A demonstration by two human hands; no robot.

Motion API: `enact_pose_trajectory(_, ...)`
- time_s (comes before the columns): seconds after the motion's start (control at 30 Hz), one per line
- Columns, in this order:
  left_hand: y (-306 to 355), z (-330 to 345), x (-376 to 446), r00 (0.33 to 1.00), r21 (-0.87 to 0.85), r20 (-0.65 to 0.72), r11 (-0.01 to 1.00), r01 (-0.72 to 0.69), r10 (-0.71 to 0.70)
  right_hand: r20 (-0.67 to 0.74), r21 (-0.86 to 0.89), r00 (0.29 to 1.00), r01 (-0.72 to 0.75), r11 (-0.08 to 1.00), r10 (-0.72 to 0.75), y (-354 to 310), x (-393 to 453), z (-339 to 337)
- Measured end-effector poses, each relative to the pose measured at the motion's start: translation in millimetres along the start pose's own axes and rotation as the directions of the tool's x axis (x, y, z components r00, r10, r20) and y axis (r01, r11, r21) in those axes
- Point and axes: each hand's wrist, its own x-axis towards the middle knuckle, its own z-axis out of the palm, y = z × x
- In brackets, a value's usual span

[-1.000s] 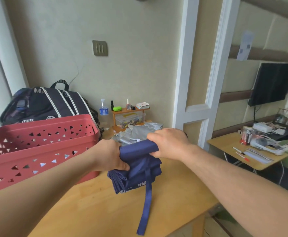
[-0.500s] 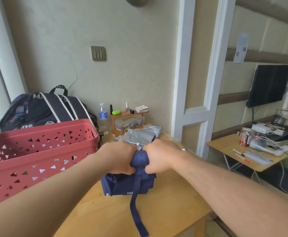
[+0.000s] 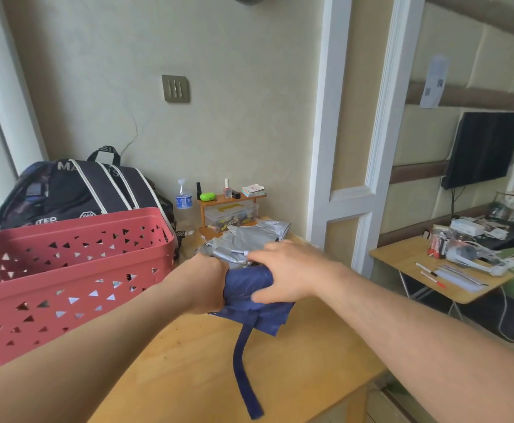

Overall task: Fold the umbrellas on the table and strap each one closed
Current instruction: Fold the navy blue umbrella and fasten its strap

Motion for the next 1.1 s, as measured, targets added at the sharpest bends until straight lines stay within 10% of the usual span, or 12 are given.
enact_pose_trajectory(0.4,-3.0,-6.5,-3.4,0.999,-0.182,0.031,0.982,0.041,-0.036,-0.263,-0.181,0.964,0.003,0.984,-0.051,20.9,-4.3,12.4)
enact_pose_trajectory(1.1,7.1,4.3,12.9,0.995,0.003,-0.048,0.996,-0.086,0.086,0.212,0.124,0.967,-0.171,0.977,0.142,-3.2,0.6,6.3)
